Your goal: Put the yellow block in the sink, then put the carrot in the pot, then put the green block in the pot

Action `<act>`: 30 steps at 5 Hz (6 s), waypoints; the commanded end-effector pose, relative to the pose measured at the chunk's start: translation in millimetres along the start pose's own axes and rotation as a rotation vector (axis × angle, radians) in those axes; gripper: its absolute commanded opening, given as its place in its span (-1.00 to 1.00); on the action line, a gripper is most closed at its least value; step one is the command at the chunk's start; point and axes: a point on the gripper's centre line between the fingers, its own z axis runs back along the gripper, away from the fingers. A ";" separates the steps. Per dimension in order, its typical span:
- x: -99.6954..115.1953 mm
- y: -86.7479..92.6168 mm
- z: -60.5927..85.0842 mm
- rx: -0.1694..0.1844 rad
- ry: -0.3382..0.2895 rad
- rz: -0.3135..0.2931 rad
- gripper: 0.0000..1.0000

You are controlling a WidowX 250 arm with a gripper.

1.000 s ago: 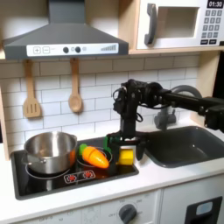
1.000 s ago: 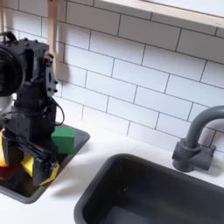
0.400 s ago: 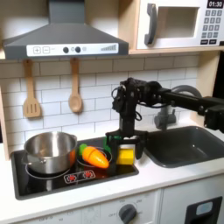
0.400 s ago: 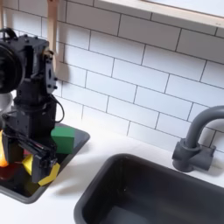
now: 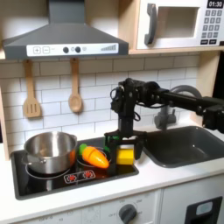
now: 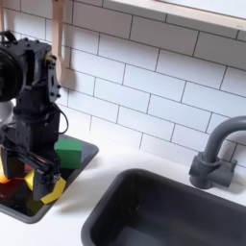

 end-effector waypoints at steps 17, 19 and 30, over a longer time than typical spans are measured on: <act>25.1 -6.2 -21.4 -0.044 -0.051 -0.040 -1.00; 25.2 -41.2 -22.3 -0.106 -0.054 -0.076 -1.00; 79.5 -136.6 -55.8 -0.092 -0.018 -0.187 -1.00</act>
